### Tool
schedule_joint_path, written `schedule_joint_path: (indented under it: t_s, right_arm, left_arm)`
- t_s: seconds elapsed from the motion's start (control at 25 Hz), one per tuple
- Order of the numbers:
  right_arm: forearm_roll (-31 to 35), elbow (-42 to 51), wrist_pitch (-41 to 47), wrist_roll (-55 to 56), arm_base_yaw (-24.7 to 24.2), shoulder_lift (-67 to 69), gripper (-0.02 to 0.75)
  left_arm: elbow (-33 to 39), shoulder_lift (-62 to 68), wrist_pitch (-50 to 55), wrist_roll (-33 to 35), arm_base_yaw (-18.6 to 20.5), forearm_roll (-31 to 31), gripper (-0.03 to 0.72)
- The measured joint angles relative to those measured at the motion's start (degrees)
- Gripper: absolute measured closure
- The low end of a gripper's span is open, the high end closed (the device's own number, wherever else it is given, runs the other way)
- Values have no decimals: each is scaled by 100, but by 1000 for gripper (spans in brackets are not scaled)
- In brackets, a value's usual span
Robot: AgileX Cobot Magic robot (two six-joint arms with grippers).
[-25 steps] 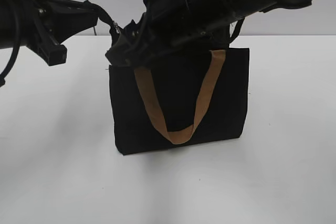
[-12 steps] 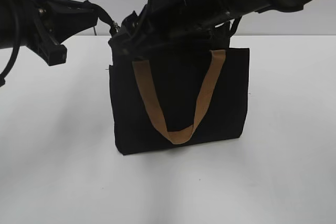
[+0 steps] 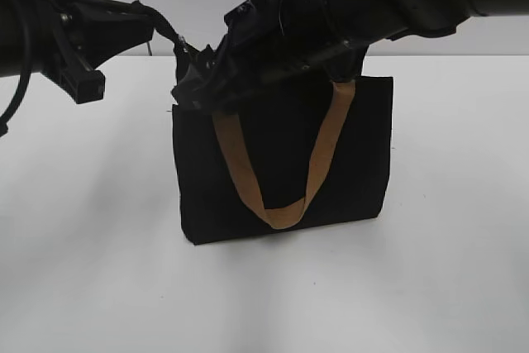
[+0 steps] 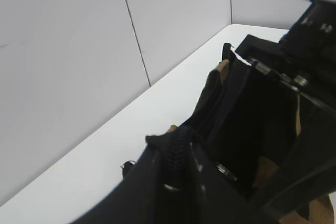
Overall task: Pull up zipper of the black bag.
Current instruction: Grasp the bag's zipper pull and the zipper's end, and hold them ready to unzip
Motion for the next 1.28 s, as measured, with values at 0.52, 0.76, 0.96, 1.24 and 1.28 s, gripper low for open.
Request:
schedule_joint_path:
  t_s: [0.52, 0.76, 0.96, 1.24, 1.28]
  right_arm:
    - [85, -22, 700, 0, 0, 0, 286]
    - [85, -27, 381, 0, 0, 0, 340]
    - [85, -27, 336, 6, 6, 0, 444]
    - [85, -27, 17, 6, 11, -19, 462]
    - [85, -27, 7, 12, 11, -44, 462]
  left_arm:
    - [0, 0, 0, 0, 0, 2, 611]
    - [0, 0, 0, 0, 0, 2, 611]
    - [0, 0, 6, 0, 0, 2, 611]
    - [0, 0, 22, 0, 0, 2, 612]
    - [0, 0, 36, 0, 0, 2, 612]
